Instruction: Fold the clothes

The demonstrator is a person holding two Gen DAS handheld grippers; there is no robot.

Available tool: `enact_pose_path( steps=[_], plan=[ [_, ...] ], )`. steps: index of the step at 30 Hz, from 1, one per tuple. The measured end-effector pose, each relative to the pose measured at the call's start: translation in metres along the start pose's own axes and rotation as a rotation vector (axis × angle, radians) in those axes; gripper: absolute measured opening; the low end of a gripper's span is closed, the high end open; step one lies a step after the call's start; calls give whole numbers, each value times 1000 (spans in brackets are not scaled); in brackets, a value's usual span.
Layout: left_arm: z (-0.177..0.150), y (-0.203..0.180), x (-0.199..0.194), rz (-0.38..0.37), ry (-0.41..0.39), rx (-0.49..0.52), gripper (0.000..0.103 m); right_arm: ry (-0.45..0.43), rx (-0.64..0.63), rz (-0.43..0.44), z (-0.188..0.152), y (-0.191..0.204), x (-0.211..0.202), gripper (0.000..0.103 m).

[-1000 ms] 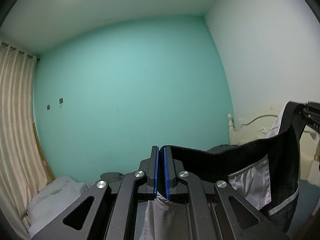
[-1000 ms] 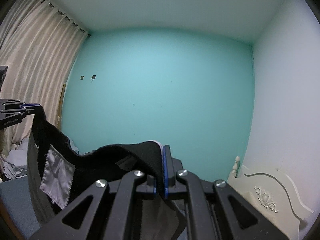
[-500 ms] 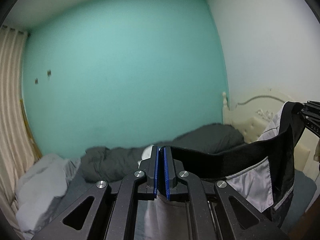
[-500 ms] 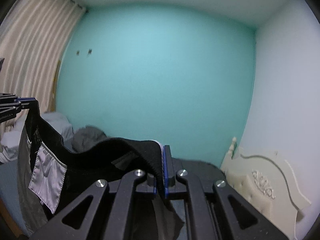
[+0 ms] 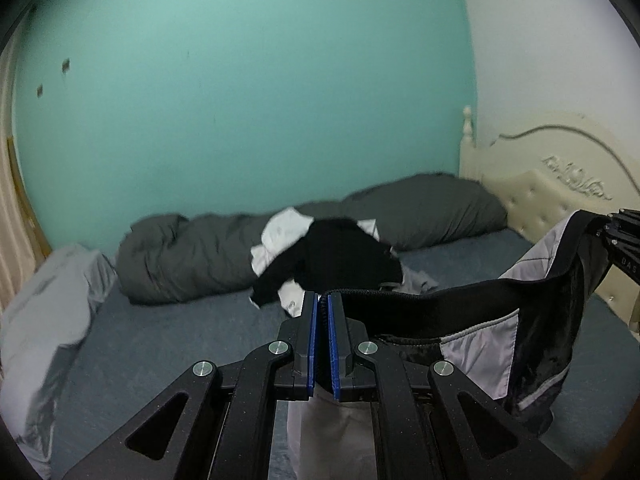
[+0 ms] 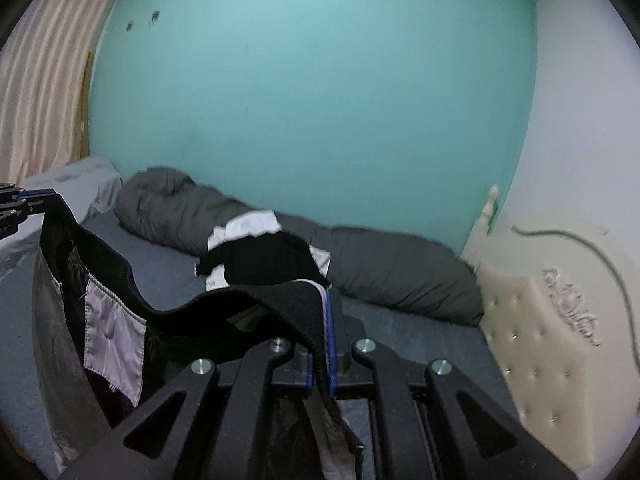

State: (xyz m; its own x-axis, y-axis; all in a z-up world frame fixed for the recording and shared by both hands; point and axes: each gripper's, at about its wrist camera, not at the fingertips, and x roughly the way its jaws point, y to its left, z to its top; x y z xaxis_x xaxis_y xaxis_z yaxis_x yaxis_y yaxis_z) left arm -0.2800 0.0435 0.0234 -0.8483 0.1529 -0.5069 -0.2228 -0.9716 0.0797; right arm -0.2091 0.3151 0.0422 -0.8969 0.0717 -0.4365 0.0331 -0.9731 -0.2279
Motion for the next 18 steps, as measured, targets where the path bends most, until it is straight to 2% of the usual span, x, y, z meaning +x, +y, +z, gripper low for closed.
enact_pose_path(
  steps=[11, 18],
  plan=[
    [-47, 18, 170, 20, 144, -28, 6, 160, 11, 15, -55, 16, 178, 4],
    [-90, 29, 262, 48, 237, -52, 6, 247, -7, 3, -87, 31, 269, 4]
  ],
)
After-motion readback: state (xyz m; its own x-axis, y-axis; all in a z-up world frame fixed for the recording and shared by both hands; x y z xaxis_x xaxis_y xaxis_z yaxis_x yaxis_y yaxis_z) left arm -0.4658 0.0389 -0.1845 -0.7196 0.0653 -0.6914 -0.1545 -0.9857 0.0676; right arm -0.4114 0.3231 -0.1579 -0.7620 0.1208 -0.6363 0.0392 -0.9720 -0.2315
